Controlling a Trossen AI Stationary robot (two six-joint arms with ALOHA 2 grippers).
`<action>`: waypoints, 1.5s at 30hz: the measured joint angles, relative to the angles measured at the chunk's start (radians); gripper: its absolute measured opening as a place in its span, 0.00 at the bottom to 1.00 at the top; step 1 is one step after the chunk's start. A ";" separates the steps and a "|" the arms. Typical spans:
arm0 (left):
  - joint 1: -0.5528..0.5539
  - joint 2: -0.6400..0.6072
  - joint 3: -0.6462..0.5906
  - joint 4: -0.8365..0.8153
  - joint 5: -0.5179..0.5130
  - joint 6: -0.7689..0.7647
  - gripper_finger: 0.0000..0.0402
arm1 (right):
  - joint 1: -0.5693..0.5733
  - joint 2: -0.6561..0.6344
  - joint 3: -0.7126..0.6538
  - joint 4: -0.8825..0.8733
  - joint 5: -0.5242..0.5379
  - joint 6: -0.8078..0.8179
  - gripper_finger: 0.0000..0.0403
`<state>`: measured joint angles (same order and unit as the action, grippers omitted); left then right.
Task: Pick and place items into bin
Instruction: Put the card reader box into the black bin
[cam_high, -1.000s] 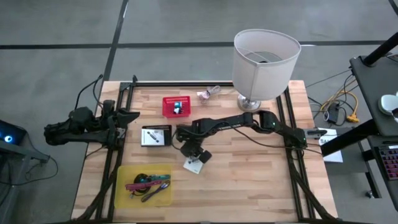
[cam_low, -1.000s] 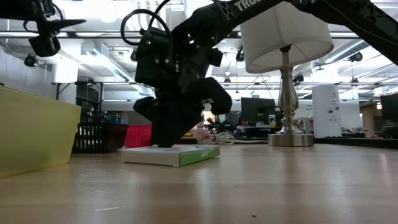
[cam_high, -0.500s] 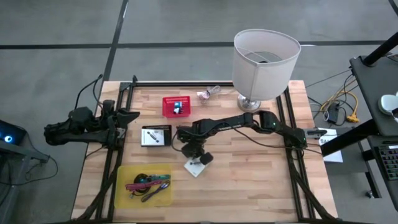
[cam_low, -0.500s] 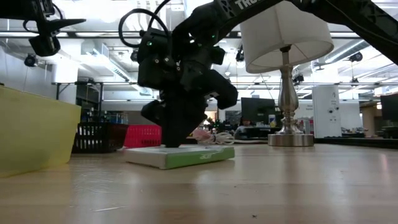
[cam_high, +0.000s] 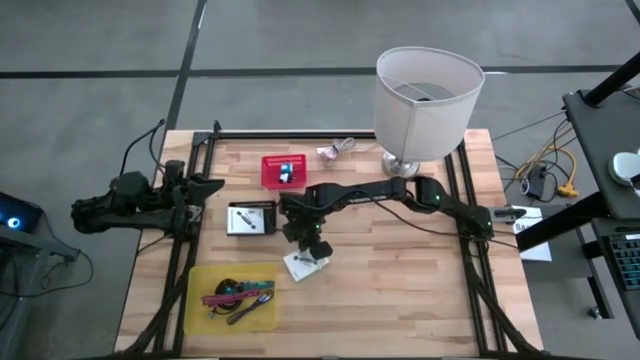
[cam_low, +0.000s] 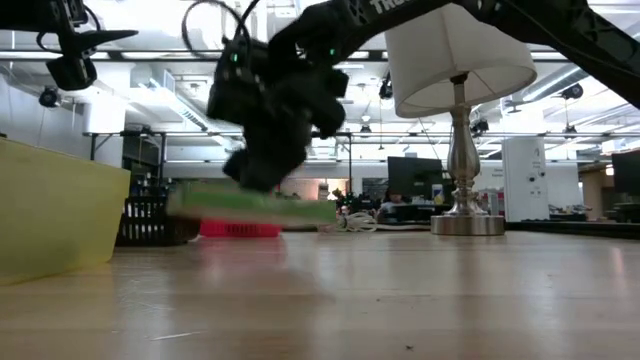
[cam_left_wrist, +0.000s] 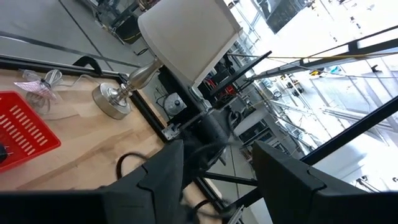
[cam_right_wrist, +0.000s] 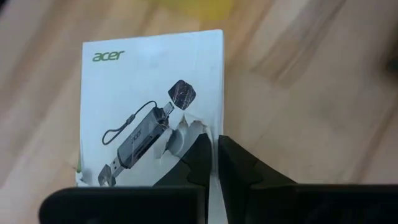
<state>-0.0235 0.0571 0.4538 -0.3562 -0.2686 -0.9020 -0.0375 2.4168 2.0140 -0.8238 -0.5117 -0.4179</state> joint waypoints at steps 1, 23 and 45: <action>0.000 -0.001 0.000 -0.001 0.000 0.000 0.44 | -0.002 -0.006 0.012 -0.001 -0.006 0.000 0.02; 0.000 -0.007 0.000 0.000 0.001 -0.002 0.44 | -0.102 -0.031 0.103 0.599 0.008 0.364 0.02; 0.000 -0.007 -0.001 0.000 0.000 -0.003 0.44 | -0.111 -0.029 -0.103 0.874 0.331 0.390 0.02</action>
<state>-0.0236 0.0505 0.4524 -0.3561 -0.2689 -0.9047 -0.1482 2.3880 1.9110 0.0506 -0.1806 -0.0281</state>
